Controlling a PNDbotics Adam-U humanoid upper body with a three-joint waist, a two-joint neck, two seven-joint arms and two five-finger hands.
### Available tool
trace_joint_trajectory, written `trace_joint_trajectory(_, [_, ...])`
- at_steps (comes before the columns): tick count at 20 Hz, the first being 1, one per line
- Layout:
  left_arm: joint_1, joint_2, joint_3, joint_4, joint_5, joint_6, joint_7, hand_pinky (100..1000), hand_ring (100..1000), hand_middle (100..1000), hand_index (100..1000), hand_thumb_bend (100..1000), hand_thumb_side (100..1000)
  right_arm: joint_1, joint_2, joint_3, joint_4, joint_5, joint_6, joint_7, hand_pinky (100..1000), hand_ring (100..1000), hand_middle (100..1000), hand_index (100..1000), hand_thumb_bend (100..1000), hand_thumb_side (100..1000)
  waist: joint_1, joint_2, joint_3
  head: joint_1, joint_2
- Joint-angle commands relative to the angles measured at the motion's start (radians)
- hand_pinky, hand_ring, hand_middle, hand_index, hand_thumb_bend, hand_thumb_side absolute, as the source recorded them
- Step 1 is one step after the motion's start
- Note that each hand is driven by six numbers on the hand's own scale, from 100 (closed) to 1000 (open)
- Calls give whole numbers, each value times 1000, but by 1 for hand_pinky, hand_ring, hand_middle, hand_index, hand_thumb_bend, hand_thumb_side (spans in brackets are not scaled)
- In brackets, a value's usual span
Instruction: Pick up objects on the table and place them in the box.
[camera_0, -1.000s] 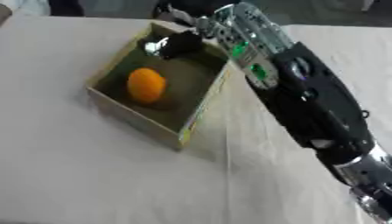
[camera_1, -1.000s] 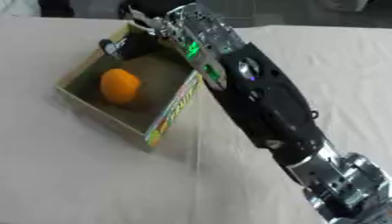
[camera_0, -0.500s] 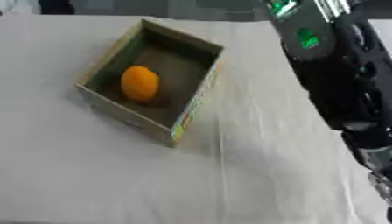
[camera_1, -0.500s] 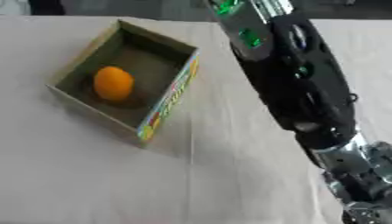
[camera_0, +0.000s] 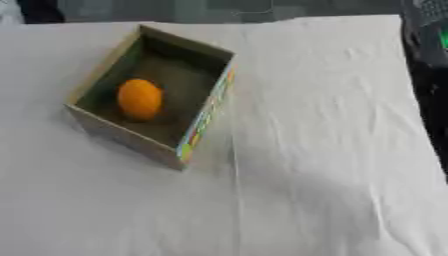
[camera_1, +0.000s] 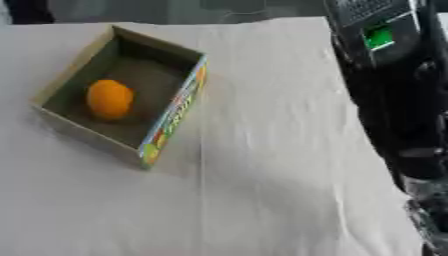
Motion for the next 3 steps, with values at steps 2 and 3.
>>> trace_joint_trajectory(2, [2, 32, 18, -16, -9, 2, 8, 792, 776, 748, 900, 100, 926, 53, -88, -57, -82, -100, -18, -178, 765, 851, 793, 870, 100, 879, 6, -18, -8, 24, -10])
trace_joint_trajectory(3, [5, 32, 19, -16, -10, 3, 9, 792, 776, 748, 900, 100, 926, 72, -98, -64, -84, -121, -37, -226, 760, 848, 794, 871, 100, 876, 7, -17, -9, 29, -10])
